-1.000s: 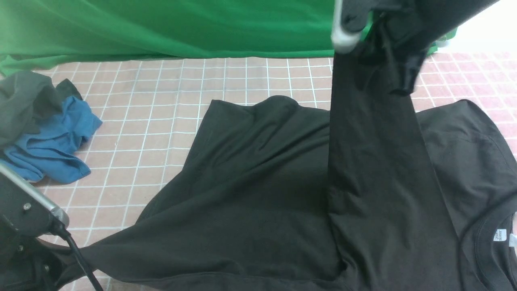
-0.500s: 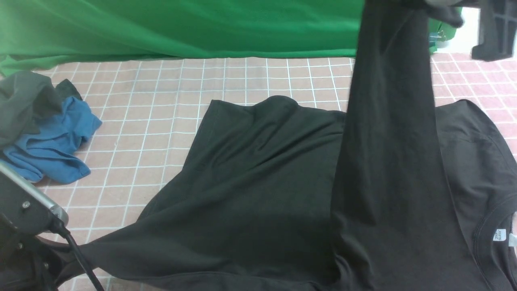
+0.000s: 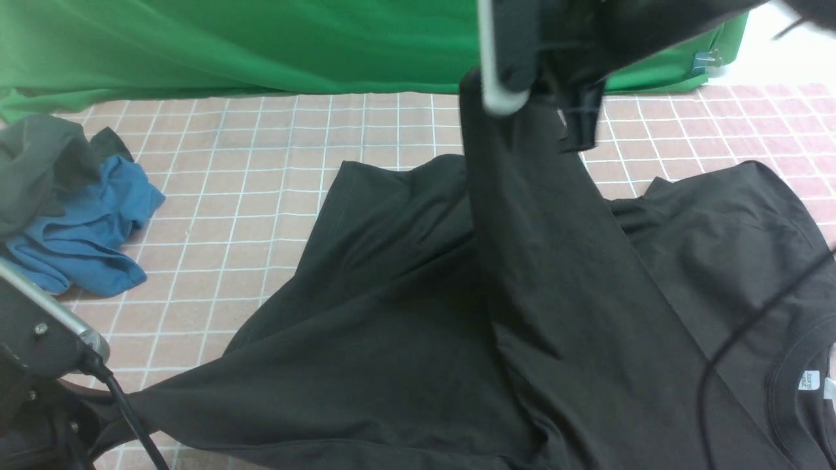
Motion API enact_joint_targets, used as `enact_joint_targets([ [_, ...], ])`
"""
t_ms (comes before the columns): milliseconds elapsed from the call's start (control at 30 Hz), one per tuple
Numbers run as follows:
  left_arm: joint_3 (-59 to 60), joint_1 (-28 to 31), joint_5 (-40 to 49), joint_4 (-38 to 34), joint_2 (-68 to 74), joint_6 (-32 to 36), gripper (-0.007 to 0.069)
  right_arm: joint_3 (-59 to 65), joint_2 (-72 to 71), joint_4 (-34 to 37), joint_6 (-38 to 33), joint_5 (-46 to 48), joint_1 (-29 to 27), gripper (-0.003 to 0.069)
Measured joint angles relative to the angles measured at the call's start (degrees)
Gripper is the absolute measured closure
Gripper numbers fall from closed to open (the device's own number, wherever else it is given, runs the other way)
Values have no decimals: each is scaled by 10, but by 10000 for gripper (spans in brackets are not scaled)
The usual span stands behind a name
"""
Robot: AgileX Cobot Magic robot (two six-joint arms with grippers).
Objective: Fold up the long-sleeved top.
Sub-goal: Use the right arm to drag and place the cuff at thecentered position on the left edge of the fabric
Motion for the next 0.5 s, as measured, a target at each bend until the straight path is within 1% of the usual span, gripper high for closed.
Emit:
enact_joint_targets([
  [200, 0, 0, 0, 0, 0, 0, 603, 0, 58, 0, -11, -80, 0, 551],
  [233, 0, 0, 0, 0, 0, 0, 603, 0, 70, 0, -8, -104, 0, 551],
  [300, 0, 0, 0, 0, 0, 0, 603, 0, 77, 0, -4, -123, 0, 551],
  [333, 0, 0, 0, 0, 0, 0, 603, 0, 86, 1, 9, -147, 0, 545],
  [367, 0, 0, 0, 0, 0, 0, 603, 0, 92, 1, 23, -168, 0, 527],
  [400, 0, 0, 0, 0, 0, 0, 603, 0, 96, 1, 37, -186, 0, 495],
  [433, 0, 0, 0, 0, 0, 0, 603, 0, 98, 2, 40, -189, 0, 477],
  [467, 0, 0, 0, 0, 0, 0, 603, 0, 100, 2, 55, -202, 0, 431],
  [500, 0, 0, 0, 0, 0, 0, 603, 0, 102, 2, 74, -220, 0, 313],
])
